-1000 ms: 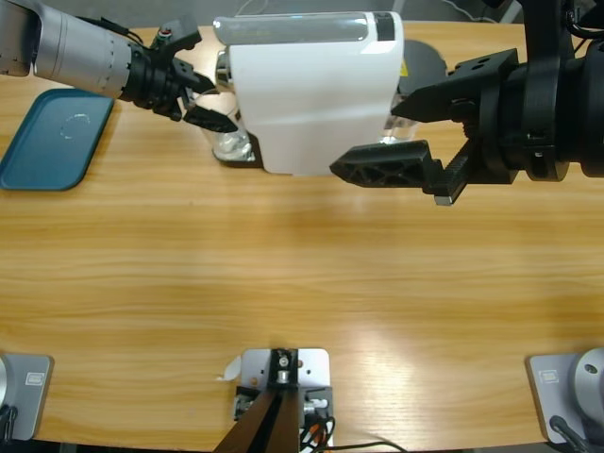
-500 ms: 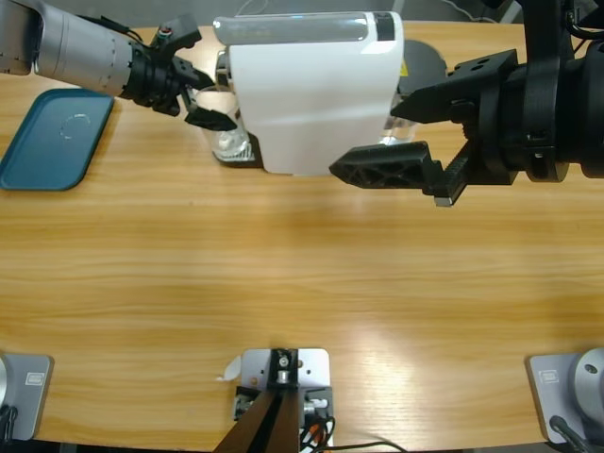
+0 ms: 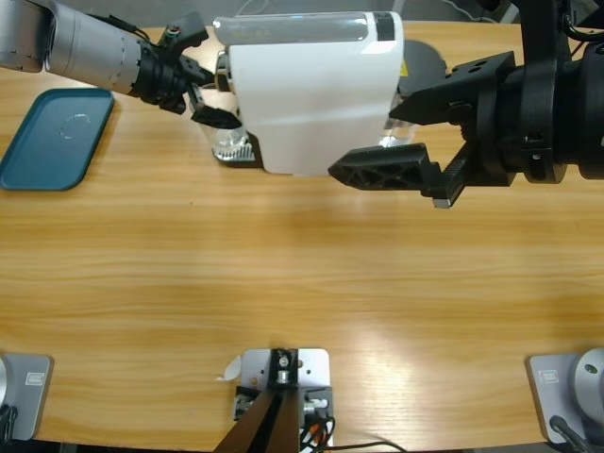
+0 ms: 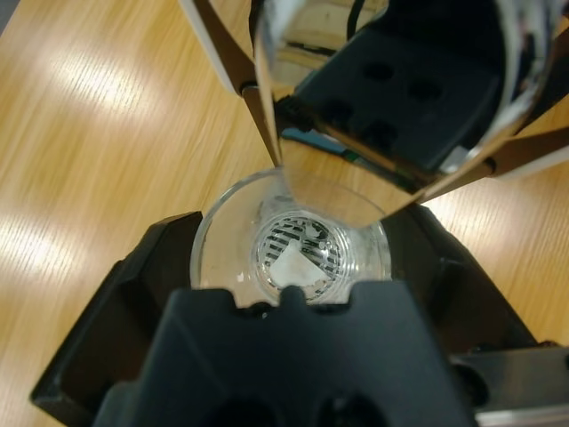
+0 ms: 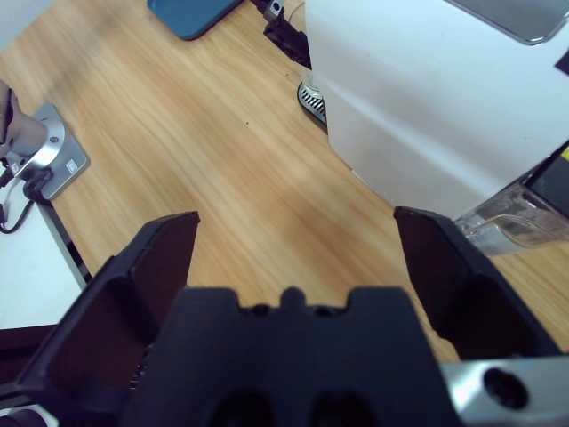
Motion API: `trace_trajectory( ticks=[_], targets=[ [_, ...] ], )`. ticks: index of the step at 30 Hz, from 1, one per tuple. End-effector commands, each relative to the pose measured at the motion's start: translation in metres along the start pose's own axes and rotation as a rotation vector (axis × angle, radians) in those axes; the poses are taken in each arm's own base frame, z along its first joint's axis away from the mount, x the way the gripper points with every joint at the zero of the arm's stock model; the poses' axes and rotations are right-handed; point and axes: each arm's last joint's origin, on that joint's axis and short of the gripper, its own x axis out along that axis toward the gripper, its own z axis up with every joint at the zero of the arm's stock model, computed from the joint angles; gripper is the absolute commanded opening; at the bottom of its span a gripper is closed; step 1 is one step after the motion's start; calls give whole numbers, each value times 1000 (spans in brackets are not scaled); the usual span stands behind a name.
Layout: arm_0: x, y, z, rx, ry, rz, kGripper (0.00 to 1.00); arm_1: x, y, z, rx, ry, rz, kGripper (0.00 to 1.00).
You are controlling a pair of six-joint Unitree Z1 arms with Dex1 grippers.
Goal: Pour coffee
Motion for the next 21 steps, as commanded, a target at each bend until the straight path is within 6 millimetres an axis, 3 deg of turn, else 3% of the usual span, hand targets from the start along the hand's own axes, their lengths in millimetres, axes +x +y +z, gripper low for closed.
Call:
trace_trajectory(
  ticks=[1,21],
  targets=[
    [6,-9,-7,-35,9,-47,830,10,-4,-4,-2,40,4,1000],
    [2,-15,-5,-57,-21,-92,830,11,-4,-6,-1,47,7,1000]
  ],
)
